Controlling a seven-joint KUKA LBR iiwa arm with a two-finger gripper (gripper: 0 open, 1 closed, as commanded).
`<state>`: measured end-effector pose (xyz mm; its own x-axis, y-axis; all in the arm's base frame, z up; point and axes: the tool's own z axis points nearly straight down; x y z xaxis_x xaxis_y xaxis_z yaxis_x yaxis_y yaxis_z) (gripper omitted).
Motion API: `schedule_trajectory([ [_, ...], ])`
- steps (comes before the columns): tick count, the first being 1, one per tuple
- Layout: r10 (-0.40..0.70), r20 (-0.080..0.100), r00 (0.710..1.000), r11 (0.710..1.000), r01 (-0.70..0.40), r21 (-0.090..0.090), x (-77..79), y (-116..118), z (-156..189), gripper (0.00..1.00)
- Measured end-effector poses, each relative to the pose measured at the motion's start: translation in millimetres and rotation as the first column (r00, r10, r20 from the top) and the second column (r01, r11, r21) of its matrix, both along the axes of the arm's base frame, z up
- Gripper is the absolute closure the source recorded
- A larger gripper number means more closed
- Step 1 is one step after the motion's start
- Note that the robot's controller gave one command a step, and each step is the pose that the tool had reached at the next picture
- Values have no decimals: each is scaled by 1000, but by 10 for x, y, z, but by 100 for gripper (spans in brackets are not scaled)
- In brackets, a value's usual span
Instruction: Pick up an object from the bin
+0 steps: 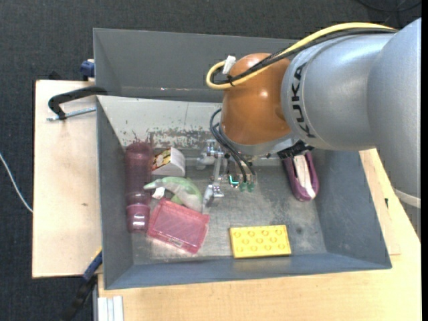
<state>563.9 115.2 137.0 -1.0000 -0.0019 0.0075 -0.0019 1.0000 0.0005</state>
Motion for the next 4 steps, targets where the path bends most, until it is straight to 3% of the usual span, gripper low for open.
schedule_trajectory([
  [1, -2, 8, 1000, 1000, 2, 1, 20, -4, 42, 0],
  [2, 85, 16, 996, 996, -85, 1, 114, 20, -195, 0],
  [3, 215, 9, 977, 977, -215, -5, 327, 176, -586, 0],
  [4, -158, 14, 987, 987, 158, 1, 239, 474, -614, 100],
])
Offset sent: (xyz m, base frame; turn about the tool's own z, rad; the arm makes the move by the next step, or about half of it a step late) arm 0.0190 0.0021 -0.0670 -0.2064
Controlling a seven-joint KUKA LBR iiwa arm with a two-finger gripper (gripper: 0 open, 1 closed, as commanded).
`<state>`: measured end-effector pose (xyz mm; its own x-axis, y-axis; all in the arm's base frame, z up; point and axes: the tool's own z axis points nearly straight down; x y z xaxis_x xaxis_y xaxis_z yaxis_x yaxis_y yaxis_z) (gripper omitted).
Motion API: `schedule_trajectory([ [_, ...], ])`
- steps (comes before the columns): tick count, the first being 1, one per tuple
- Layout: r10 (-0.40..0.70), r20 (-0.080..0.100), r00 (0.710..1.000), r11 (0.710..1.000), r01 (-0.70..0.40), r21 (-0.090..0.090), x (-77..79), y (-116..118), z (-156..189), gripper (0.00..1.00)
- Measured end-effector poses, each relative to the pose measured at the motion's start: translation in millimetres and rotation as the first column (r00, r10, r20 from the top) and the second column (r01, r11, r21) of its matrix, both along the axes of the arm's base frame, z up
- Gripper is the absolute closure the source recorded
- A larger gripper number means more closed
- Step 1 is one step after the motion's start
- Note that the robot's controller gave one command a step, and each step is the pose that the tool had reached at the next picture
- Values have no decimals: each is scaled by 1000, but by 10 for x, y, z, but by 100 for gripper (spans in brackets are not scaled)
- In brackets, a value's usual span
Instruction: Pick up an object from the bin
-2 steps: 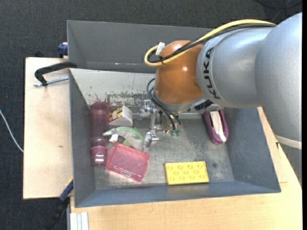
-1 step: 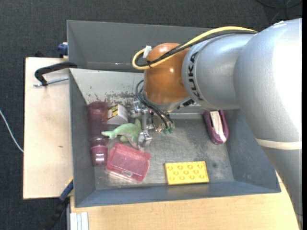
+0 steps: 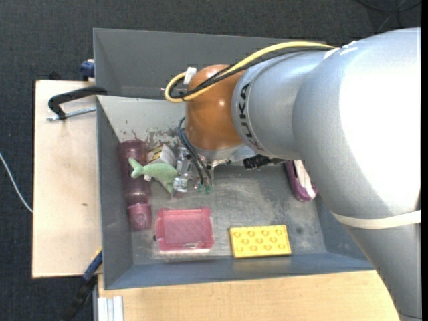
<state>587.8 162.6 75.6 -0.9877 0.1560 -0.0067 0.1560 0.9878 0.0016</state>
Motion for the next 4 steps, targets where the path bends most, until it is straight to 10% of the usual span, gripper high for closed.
schedule_trajectory([
  [4, 38, 7, 999, 999, -38, 3, -27, 216, 1354, 100],
])
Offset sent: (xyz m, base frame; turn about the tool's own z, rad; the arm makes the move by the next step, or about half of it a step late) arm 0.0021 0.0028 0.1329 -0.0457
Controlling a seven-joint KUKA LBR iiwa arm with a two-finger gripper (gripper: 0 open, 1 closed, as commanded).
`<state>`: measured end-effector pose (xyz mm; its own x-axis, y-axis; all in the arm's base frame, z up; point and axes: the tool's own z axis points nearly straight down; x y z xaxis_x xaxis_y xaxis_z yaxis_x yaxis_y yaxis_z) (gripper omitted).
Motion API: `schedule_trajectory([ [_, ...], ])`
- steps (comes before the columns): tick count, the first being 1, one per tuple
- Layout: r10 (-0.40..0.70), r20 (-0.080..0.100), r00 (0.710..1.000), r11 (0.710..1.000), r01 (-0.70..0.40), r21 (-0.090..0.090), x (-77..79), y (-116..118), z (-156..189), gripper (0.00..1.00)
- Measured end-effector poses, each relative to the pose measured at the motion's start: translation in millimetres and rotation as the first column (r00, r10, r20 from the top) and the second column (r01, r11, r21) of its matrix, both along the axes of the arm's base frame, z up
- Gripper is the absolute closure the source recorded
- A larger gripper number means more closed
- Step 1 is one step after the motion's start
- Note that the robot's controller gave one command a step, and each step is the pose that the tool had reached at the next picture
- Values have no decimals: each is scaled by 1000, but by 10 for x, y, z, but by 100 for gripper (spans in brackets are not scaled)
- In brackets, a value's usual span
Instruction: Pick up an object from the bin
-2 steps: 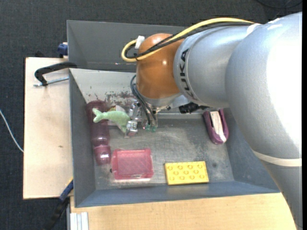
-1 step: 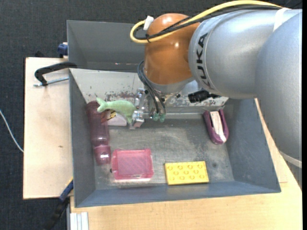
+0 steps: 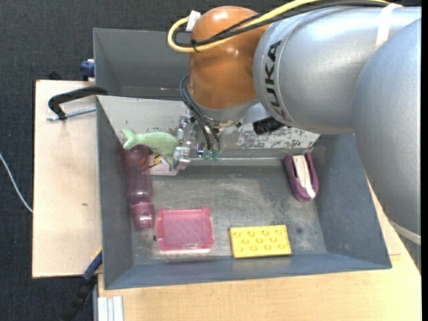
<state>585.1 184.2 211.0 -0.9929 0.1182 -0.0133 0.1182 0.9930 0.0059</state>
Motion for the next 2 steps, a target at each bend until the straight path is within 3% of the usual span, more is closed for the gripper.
schedule_trajectory([
  [1, 5, -3, 1000, 1000, -5, 0, 9, 74, -73, 100],
  [2, 44, -10, 999, 999, -44, -2, 60, -55, 21, 100],
])
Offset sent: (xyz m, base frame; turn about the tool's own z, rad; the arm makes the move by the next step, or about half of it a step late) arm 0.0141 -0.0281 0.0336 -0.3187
